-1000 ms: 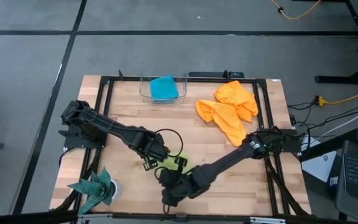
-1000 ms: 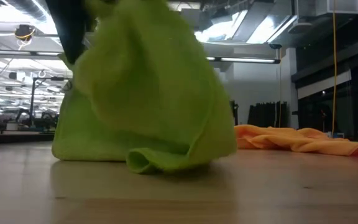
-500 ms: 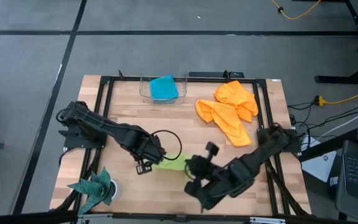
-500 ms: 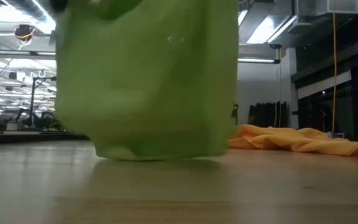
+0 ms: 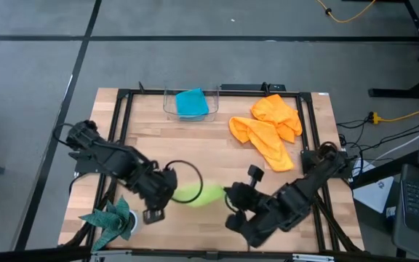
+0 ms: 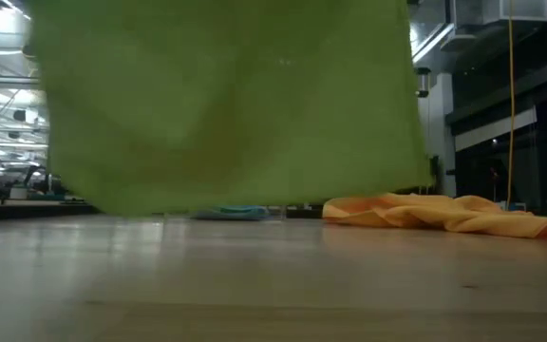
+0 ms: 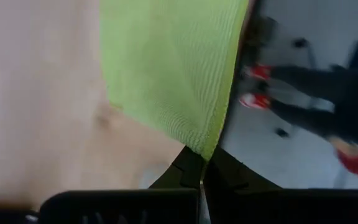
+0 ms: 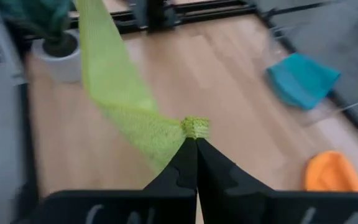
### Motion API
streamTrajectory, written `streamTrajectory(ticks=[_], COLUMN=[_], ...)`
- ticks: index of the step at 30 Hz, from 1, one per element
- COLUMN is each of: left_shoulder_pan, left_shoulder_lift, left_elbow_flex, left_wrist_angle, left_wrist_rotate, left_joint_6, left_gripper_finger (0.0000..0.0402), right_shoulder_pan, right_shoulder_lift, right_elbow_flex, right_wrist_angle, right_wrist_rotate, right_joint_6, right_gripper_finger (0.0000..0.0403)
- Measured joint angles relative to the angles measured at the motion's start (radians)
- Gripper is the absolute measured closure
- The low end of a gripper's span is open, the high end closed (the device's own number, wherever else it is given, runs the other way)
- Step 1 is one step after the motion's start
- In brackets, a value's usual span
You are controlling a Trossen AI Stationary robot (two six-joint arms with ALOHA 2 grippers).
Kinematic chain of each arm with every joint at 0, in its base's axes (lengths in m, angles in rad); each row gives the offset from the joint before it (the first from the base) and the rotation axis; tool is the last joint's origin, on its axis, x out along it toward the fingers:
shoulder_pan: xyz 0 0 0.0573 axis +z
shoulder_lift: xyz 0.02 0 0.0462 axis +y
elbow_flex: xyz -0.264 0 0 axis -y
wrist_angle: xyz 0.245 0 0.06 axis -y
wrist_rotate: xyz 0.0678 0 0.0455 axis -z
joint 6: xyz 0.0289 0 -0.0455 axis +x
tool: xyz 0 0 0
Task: Fold microfiber towels
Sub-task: Fold the green microfiber towel
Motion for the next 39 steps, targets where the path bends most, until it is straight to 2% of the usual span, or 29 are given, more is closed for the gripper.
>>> streamTrajectory(ticks=[4,11,14,19,22,26,29,35,39], left_shoulder_pan=[-0.054,-0.079,-0.051,0.026,0.084,0.163,0.211,0.297,0.295], left_shoulder_lift=[0.0,0.0,0.0,0.0,0.0,0.0,0.0,0.001,0.001], left_elbow_flex=[0.045,0.066,-0.012,-0.216,-0.332,-0.459,-0.54,-0.655,-0.69], left_wrist_angle=[0.0,0.003,0.002,0.0,0.0,0.0,0.0,0.071,0.112], left_wrist_rotate=[0.057,0.036,0.018,-0.015,-0.116,-0.354,-0.447,-0.472,-0.455], left_joint_6=[-0.072,-0.076,-0.028,0.07,0.157,0.194,0.241,0.31,0.313], left_gripper_finger=[0.0401,0.0402,0.0402,0.0401,0.0402,0.0401,0.0402,0.0402,0.0402], right_shoulder_pan=[0.027,0.002,-0.051,-0.142,-0.212,-0.29,-0.336,-0.398,-0.381], right_shoulder_lift=[-0.01,-0.017,-0.011,-0.01,-0.01,-0.009,-0.008,-0.008,-0.008], right_elbow_flex=[0.041,0.014,-0.052,-0.237,-0.367,-0.534,-0.621,-0.672,-0.672], right_wrist_angle=[0.031,0.047,0.053,0.055,0.117,0.258,0.33,0.397,0.413], right_wrist_rotate=[-0.08,-0.12,-0.131,-0.126,-0.093,0.006,0.05,0.065,0.06], right_joint_6=[0.041,0.073,0.051,0.029,0.017,-0.023,-0.035,-0.058,-0.058], right_gripper_finger=[0.0403,0.0403,0.0403,0.0403,0.0403,0.0403,0.0403,0.0403,0.0403])
